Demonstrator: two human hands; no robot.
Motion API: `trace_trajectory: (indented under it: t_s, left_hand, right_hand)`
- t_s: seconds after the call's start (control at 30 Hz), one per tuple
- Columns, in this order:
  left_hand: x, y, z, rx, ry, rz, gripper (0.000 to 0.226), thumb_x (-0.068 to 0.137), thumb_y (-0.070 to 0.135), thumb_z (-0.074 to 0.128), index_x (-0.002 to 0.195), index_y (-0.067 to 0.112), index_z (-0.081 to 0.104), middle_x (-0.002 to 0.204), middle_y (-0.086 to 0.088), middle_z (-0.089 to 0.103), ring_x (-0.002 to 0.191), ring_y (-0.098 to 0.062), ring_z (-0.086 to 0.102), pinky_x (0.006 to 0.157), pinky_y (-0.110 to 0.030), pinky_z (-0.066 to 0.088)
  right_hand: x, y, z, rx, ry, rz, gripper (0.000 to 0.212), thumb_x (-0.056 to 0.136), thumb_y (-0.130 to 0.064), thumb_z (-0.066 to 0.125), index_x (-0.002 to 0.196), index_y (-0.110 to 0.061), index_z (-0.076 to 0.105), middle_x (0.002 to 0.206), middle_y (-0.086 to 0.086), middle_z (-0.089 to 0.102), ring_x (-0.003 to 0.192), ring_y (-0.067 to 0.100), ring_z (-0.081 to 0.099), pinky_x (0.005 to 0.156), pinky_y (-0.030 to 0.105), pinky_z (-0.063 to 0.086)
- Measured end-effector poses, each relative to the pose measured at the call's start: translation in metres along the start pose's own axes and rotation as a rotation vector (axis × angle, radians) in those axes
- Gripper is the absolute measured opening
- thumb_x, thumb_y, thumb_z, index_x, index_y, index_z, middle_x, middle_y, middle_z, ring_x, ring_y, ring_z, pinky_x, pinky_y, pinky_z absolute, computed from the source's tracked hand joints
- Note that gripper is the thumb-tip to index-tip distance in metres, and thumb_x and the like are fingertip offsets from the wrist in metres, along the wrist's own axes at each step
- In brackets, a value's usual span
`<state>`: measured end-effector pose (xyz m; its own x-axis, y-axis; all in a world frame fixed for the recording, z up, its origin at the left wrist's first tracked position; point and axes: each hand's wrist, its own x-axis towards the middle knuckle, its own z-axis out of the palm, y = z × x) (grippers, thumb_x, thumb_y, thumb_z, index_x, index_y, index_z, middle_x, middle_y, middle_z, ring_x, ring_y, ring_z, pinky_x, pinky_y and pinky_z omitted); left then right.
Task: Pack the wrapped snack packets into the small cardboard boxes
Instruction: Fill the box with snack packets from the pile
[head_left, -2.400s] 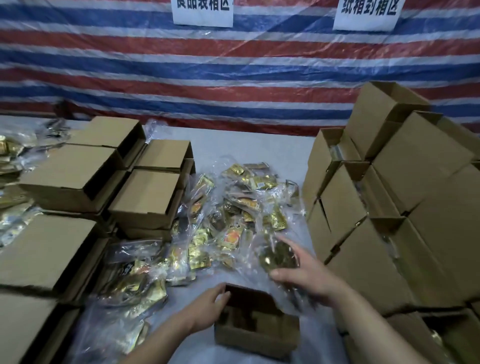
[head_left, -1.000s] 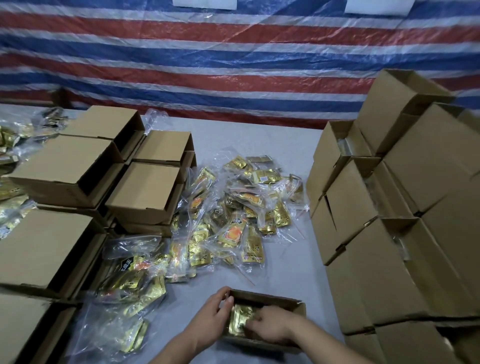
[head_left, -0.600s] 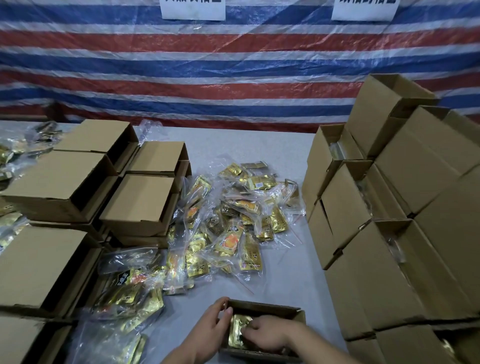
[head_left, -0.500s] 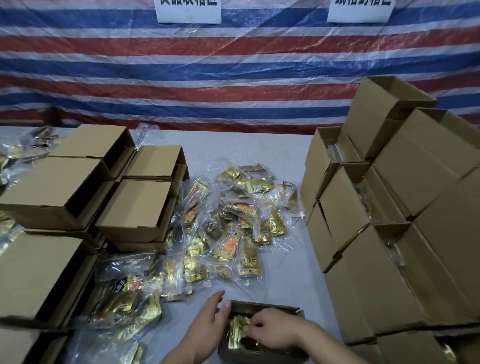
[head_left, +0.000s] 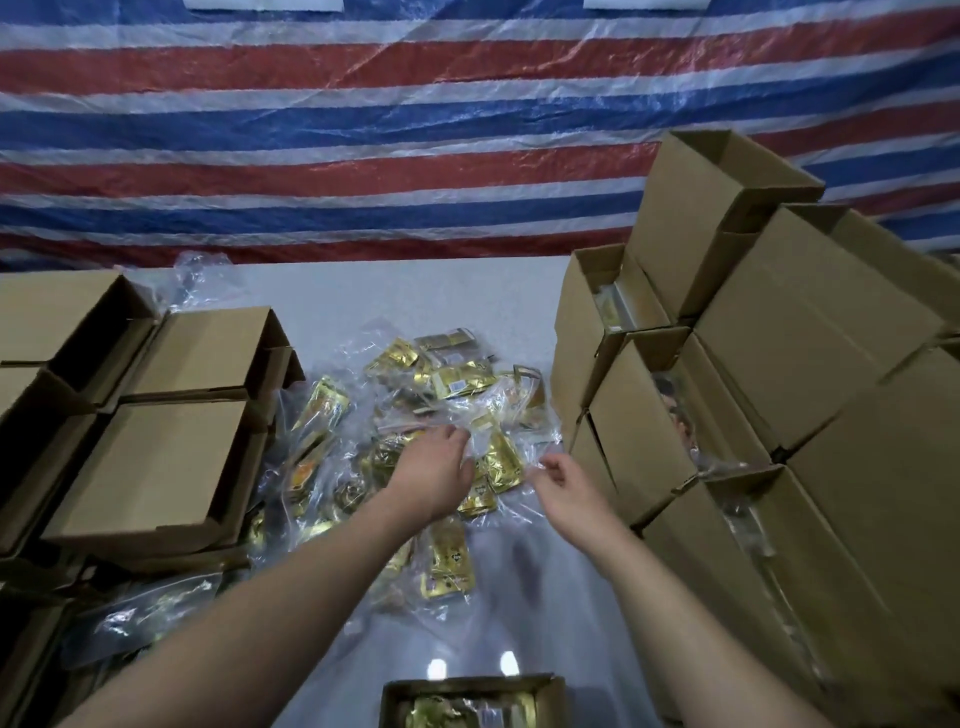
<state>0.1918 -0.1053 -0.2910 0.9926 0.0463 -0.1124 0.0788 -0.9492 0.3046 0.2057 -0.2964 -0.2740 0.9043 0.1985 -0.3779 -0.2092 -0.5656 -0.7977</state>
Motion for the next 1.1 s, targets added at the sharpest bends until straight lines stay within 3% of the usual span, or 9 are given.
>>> trace_trajectory:
  t_s: [0.07, 0.17, 0.33, 0.5, 0.67, 0.8, 0.87, 0.97, 1.1]
  left_hand:
    - [0.031, 0.011, 0.008, 0.146, -0.060, 0.049, 0.045, 0.100, 0.031, 0.040, 0.141, 0.013, 0.043, 0.144, -0.011, 0.047, 0.131, -0.028, 0.046, 0.112, -0.044, 0.037]
    - [0.075, 0.029, 0.024, 0.313, -0.153, 0.128, 0.043, 0.099, 0.025, 0.042, 0.140, 0.013, 0.042, 0.140, -0.013, 0.047, 0.129, -0.030, 0.044, 0.108, -0.044, 0.035]
    - [0.146, 0.050, 0.061, 0.350, -0.186, 0.200, 0.046, 0.098, 0.017, 0.045, 0.143, 0.013, 0.042, 0.143, -0.014, 0.044, 0.132, -0.031, 0.041, 0.108, -0.043, 0.035]
    - [0.198, 0.054, 0.092, 0.339, -0.229, 0.170, 0.061, 0.095, 0.026, 0.056, 0.147, 0.008, 0.030, 0.148, -0.013, 0.041, 0.138, -0.032, 0.035, 0.119, -0.047, 0.022]
    - [0.222, 0.051, 0.115, 0.492, -0.280, 0.207, 0.037, 0.092, 0.017, 0.051, 0.129, 0.013, 0.057, 0.130, -0.009, 0.060, 0.129, -0.031, 0.043, 0.119, -0.052, 0.018]
    - [0.202, 0.041, 0.115, 0.161, -0.173, 0.241, 0.020, 0.094, 0.020, 0.048, 0.108, 0.014, 0.061, 0.115, -0.011, 0.064, 0.120, -0.030, 0.050, 0.115, -0.044, 0.024]
    - [0.182, 0.033, 0.103, -0.135, -0.119, 0.192, 0.009, 0.093, 0.019, 0.048, 0.085, 0.016, 0.051, 0.094, -0.013, 0.065, 0.096, -0.032, 0.057, 0.095, -0.037, 0.039]
    - [0.152, 0.026, 0.083, -0.559, -0.060, -0.007, 0.023, 0.091, 0.015, 0.051, 0.070, 0.019, 0.041, 0.068, -0.002, 0.055, 0.067, -0.023, 0.050, 0.062, -0.035, 0.039]
    - [0.127, 0.032, 0.061, -0.840, 0.051, -0.101, 0.023, 0.098, 0.020, 0.050, 0.075, 0.020, 0.045, 0.069, 0.000, 0.055, 0.061, -0.013, 0.049, 0.060, -0.031, 0.041]
  right_hand:
    - [0.014, 0.006, 0.001, 0.020, 0.010, 0.056, 0.017, 0.098, -0.040, 0.053, 0.111, -0.030, 0.049, 0.104, -0.013, 0.057, 0.090, 0.005, 0.056, 0.070, 0.025, 0.040]
    - [0.031, 0.014, 0.004, 0.035, 0.039, 0.121, 0.031, 0.099, -0.038, 0.052, 0.126, -0.023, 0.050, 0.122, -0.003, 0.056, 0.107, 0.015, 0.054, 0.086, 0.029, 0.040]
    - [0.047, 0.033, 0.012, 0.090, 0.067, 0.171, 0.032, 0.097, -0.037, 0.052, 0.126, -0.024, 0.052, 0.104, -0.013, 0.059, 0.093, 0.005, 0.056, 0.077, 0.026, 0.040]
    - [0.056, 0.041, 0.019, 0.052, 0.072, 0.242, 0.038, 0.097, -0.037, 0.052, 0.132, -0.022, 0.052, 0.115, -0.005, 0.057, 0.108, 0.016, 0.054, 0.088, 0.027, 0.039]
    - [0.069, 0.049, 0.026, 0.056, 0.057, 0.251, 0.023, 0.096, -0.037, 0.053, 0.118, -0.030, 0.053, 0.111, -0.005, 0.061, 0.105, 0.017, 0.059, 0.092, 0.031, 0.047]
    - [0.074, 0.048, 0.022, 0.077, 0.077, 0.235, 0.008, 0.094, -0.034, 0.052, 0.102, -0.031, 0.054, 0.097, -0.012, 0.060, 0.089, 0.004, 0.056, 0.070, 0.022, 0.042]
    - [0.075, 0.040, 0.021, 0.099, 0.093, 0.237, 0.010, 0.094, -0.030, 0.051, 0.101, -0.029, 0.057, 0.091, -0.013, 0.060, 0.085, 0.001, 0.055, 0.065, 0.021, 0.040]
    - [0.077, 0.031, 0.026, 0.115, 0.138, 0.240, 0.011, 0.094, -0.028, 0.052, 0.097, -0.021, 0.059, 0.092, -0.007, 0.062, 0.087, 0.012, 0.057, 0.074, 0.030, 0.046]
    - [0.074, 0.033, 0.032, 0.197, 0.138, 0.260, 0.056, 0.089, -0.038, 0.066, 0.136, -0.014, 0.047, 0.126, -0.001, 0.051, 0.117, 0.019, 0.053, 0.100, 0.037, 0.044]
